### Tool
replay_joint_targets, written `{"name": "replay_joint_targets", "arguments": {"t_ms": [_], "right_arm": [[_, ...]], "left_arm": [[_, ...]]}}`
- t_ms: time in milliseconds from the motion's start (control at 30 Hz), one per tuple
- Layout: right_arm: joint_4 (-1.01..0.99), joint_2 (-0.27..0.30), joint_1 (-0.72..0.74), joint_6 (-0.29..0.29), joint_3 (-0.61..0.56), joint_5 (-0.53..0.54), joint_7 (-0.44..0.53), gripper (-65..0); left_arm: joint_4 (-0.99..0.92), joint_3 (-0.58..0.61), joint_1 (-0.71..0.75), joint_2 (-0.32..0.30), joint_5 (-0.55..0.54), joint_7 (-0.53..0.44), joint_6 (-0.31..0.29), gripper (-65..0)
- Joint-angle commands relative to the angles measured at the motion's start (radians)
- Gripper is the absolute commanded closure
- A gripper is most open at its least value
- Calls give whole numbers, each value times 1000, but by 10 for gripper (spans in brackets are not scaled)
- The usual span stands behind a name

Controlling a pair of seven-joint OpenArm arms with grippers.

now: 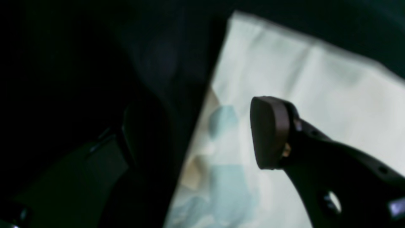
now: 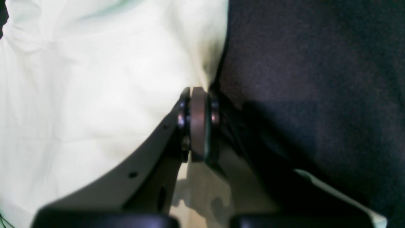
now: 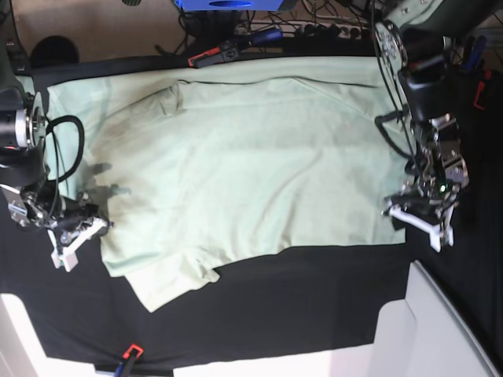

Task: Fold the T-shirt properly
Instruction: 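Move both grippers along the shirt to its side edges, then pinch the shirt side edges with both grippers and lift slightly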

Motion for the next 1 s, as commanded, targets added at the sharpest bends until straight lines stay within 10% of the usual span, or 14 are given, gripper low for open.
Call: {"name": "replay_joint_targets", "arguments": {"t_ms": [0,367,833,967], "right_arm": [[13,13,29,7,0,7,11,0],[13,13,17,10,0,7,8,0],[13,17,17,10,0,7,8,0],[13,19,17,10,0,7,8,0]], "left_arm": [[-10,-2,-38,-13,1,-25,3,-472],[-394,-1,-193,-68,44,-211,3,-472],[-469,-1,-215,16,194,-265,3,-464],[-469,-2,-215,15,185,-265,3,-311]]}}
